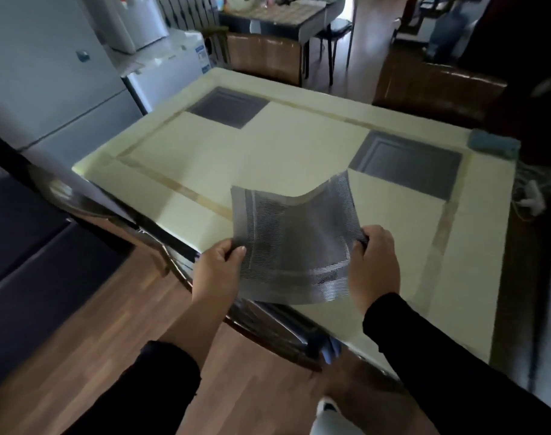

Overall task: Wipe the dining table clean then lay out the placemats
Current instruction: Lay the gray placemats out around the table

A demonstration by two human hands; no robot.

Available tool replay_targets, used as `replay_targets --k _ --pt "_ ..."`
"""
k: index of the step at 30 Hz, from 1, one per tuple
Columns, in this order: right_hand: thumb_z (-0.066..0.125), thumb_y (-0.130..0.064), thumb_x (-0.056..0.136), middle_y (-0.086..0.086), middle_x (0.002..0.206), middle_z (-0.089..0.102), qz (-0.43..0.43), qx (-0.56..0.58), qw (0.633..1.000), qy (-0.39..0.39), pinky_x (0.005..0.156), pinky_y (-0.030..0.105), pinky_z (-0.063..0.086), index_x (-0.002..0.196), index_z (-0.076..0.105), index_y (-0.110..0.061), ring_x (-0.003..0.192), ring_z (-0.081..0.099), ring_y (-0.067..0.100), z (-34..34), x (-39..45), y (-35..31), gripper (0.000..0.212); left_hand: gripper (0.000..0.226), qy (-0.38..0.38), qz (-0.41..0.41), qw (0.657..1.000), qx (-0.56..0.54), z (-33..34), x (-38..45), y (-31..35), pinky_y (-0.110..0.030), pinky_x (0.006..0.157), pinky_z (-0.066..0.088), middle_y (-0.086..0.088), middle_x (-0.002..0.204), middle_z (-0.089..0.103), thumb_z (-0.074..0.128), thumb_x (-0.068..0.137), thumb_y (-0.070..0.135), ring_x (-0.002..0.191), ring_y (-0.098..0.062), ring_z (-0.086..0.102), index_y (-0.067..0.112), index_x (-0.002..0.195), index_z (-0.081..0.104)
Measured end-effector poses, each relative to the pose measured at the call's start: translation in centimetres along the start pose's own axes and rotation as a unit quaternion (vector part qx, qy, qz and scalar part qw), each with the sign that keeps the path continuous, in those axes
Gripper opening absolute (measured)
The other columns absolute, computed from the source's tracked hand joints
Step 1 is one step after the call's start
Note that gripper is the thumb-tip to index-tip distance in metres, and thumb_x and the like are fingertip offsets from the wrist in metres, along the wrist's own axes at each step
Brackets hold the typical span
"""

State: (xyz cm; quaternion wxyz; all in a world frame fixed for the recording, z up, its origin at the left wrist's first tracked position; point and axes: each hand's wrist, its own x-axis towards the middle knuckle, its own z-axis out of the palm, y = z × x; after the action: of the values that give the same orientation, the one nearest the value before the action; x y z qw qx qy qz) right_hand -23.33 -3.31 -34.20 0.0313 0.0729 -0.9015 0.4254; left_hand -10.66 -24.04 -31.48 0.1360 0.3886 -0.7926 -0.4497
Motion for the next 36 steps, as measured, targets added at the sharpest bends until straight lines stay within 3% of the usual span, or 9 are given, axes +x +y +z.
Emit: replay_targets --k 6,10,14,20,26,29,36 --pt "0.049 -0.011 0.095 0.004 0.113 0.051 -0.002 -0.017 1.0 0.013 0.072 0.032 0.04 0.108 0.054 -0.013 0.079 0.048 0.019 2.9 3.2 -1.5 0.014 0.019 -0.023 0.013 1.0 0.008 0.8 5.0 0.1 -0.027 0.078 0.05 0.019 0.09 0.072 0.061 0.096 0.028 0.088 -0.004 0.066 0.029 0.109 0.074" --pt "0.051 -0.01 0.093 0.006 0.114 0.053 0.006 -0.022 1.0 0.016 0.073 0.035 0.042 0.107 0.054 -0.012 0.087 0.054 0.026 5.5 5.5 -2.6 0.015 0.017 -0.023 0.016 0.999 0.026 -0.2 9.2 -0.3 -0.028 0.076 0.05 0.018 0.088 0.071 0.06 0.096 0.027 0.087 -0.006 0.066 0.029 0.105 0.074" --pt "0.05 -0.011 0.094 0.004 0.113 0.052 0.028 -0.027 0.999 0.027 0.069 0.033 0.04 0.108 0.054 -0.013 0.079 0.051 0.023 8.4 7.4 -4.2 0.014 0.019 -0.026 0.026 0.998 0.041 -0.6 14.7 -0.9 -0.019 0.066 0.043 0.016 0.087 0.069 0.061 0.096 0.026 0.083 -0.006 0.063 0.024 0.11 0.074" --pt "0.048 -0.011 0.094 0.003 0.113 0.051 0.078 -0.028 0.995 0.058 0.069 0.036 0.043 0.106 0.052 -0.015 0.08 0.056 0.028 14.3 10.4 -6.5 0.013 0.022 -0.069 0.052 0.995 0.047 0.5 24.0 -1.6 -0.026 0.076 0.044 0.01 0.09 0.07 0.062 0.095 0.022 0.087 -0.014 0.064 0.02 0.114 0.074" --pt "0.048 -0.013 0.096 0.004 0.112 0.049 0.151 -0.039 0.98 0.123 0.07 0.032 0.037 0.108 0.051 -0.012 0.085 0.052 0.024 20.9 13.3 -7.6 0.013 0.02 -0.12 0.07 0.988 0.063 1.4 33.0 -2.9 -0.024 0.074 0.039 0.008 0.093 0.071 0.062 0.095 0.022 0.087 -0.015 0.064 0.02 0.111 0.074" --pt "0.049 -0.012 0.097 0.006 0.113 0.05 0.178 -0.044 0.972 0.149 0.071 0.03 0.035 0.11 0.052 -0.009 0.083 0.047 0.02 23.4 14.4 -7.4 0.014 0.018 -0.133 0.088 0.985 0.073 2.5 36.5 -3.3 -0.023 0.069 0.038 0.005 0.085 0.07 0.064 0.093 0.018 0.08 -0.016 0.064 0.017 0.106 0.076" --pt "0.053 -0.013 0.096 0.006 0.113 0.052 0.199 -0.058 0.965 0.161 0.075 0.027 0.035 0.112 0.053 -0.009 0.095 0.051 0.023 26.9 15.7 -6.0 0.016 0.016 -0.136 0.083 0.98 0.116 5.0 41.7 -6.0 -0.027 0.068 0.042 -0.008 0.091 0.073 0.07 0.089 0.021 0.081 -0.024 0.066 0.012 0.102 0.074"
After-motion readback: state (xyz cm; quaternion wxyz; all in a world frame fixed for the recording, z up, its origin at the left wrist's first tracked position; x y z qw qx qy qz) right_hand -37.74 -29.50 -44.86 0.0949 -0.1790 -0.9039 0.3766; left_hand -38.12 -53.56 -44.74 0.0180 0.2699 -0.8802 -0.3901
